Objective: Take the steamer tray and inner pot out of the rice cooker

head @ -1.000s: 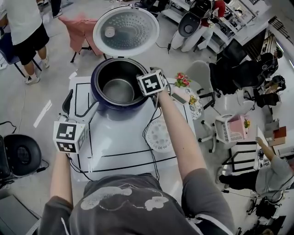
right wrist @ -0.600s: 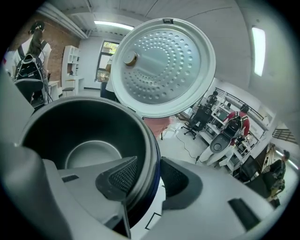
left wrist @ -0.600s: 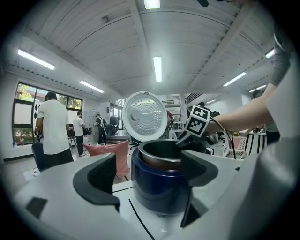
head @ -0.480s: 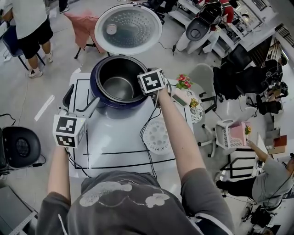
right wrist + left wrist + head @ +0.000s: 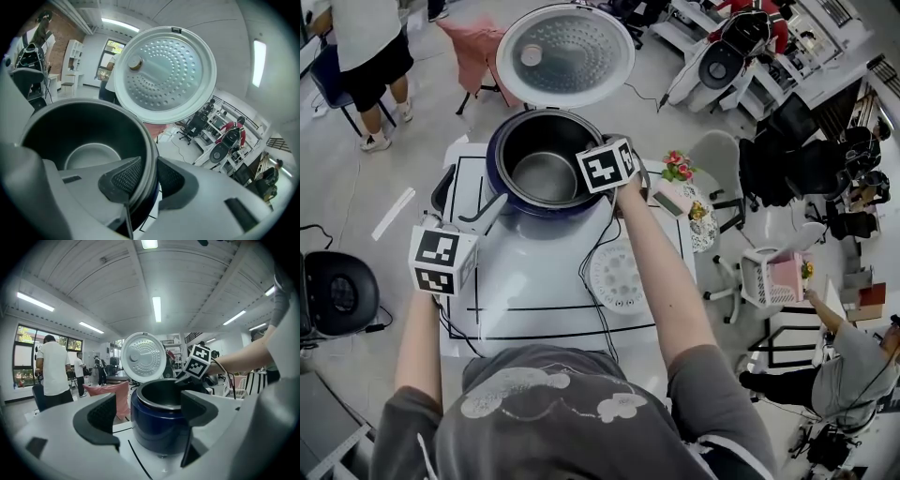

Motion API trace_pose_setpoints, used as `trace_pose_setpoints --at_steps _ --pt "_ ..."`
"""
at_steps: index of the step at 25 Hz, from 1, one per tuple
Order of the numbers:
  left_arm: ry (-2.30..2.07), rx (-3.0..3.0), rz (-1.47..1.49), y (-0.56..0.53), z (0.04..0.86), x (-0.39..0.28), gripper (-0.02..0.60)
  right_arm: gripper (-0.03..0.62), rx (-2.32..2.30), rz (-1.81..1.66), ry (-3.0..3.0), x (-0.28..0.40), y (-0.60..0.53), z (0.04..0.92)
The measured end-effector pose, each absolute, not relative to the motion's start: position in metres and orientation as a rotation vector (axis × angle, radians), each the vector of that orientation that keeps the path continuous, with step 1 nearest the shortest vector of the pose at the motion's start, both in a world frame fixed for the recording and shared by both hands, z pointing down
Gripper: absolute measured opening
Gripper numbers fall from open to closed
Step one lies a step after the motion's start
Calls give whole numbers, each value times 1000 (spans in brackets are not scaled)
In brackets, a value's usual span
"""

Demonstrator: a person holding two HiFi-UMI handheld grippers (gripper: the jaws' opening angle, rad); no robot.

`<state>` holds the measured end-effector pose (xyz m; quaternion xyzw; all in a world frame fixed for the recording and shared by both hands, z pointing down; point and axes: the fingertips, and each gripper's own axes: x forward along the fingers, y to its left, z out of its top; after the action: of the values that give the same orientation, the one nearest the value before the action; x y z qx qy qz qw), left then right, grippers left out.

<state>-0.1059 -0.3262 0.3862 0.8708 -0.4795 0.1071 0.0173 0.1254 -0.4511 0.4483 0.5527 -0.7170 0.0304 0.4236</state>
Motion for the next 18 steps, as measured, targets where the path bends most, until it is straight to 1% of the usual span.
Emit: trace_pose_setpoints --at_steps 1,11,18 --pt "-1487 2707 332 -327 386 -105 433 125 1390 76 -1801 123 -451 446" --pt "-1472 2762 375 -337 387 -96 433 112 1433 84 -1910 111 -450 426" --pt "-1742 2891 333 -372 359 -107 422 100 1505 91 -2113 103 -450 393"
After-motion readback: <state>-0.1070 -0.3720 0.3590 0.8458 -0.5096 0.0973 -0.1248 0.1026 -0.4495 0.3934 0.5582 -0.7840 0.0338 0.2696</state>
